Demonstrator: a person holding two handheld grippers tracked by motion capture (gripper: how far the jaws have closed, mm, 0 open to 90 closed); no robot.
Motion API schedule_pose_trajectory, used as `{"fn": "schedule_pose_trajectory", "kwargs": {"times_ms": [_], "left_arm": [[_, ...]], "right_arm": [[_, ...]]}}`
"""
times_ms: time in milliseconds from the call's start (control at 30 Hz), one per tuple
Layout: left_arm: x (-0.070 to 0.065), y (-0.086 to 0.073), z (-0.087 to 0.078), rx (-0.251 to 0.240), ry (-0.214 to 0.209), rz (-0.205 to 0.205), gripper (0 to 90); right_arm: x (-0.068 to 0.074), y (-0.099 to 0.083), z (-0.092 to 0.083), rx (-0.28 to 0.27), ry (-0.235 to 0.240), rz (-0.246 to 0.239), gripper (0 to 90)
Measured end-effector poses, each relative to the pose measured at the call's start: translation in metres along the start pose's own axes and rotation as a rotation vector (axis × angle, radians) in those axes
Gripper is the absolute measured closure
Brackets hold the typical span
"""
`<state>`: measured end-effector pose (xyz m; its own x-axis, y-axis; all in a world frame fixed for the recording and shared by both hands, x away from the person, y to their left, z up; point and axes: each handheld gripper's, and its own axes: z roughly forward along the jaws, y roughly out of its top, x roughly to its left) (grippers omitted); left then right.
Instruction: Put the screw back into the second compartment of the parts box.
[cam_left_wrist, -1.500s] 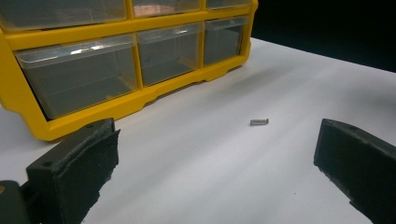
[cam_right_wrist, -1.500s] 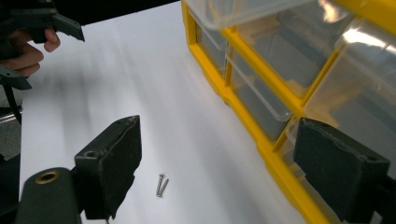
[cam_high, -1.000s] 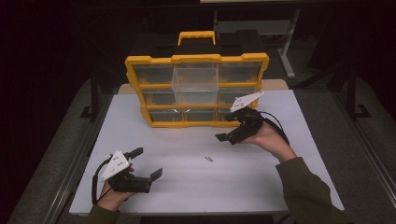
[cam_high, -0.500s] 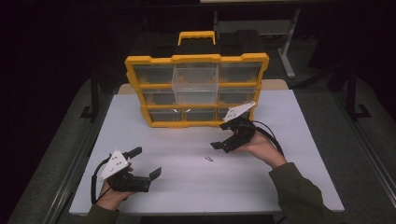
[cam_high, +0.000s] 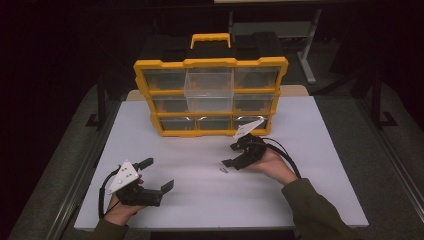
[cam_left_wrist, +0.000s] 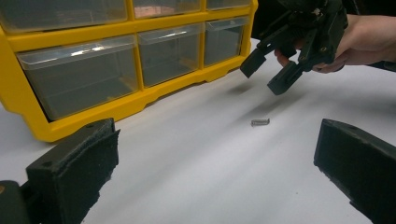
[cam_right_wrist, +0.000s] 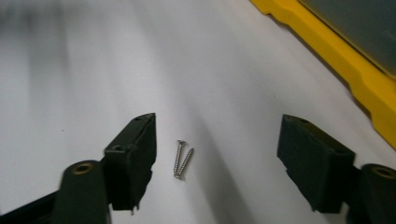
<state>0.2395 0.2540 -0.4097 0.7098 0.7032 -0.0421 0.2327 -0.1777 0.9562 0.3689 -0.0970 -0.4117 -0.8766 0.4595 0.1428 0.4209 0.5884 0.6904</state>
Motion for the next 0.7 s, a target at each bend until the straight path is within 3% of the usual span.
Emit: {"fn": "schedule_pose_trajectory", "kwargs": {"times_ms": [100, 233, 300, 367, 700], "left_arm": [[0.000, 0.000, 0.000, 0.003, -0.003, 0.004, 0.0], [0.001, 0.000, 0.000, -0.002, -0.001, 0.004, 0.0], [0.000, 0.000, 0.000, 0.002, -0.001, 0.004, 0.0], [0.000, 0.000, 0.000, 0.002, -0.002, 0.009, 0.0], [0.000, 0.000, 0.000, 0.001, -0.003, 0.012, 0.0]], "right_arm": [[0.002, -0.001, 0.005, 0.009, 0.017, 0.011, 36.0], [0.001, -0.002, 0.011, 0.035, 0.017, -0.029, 46.9], [0.002, -0.002, 0.015, 0.043, 0.029, -0.024, 52.0], [0.001, -0.004, 0.019, 0.061, 0.032, -0.065, 57.2], [0.004, -0.006, 0.027, 0.112, 0.050, -0.073, 71.8]]}}
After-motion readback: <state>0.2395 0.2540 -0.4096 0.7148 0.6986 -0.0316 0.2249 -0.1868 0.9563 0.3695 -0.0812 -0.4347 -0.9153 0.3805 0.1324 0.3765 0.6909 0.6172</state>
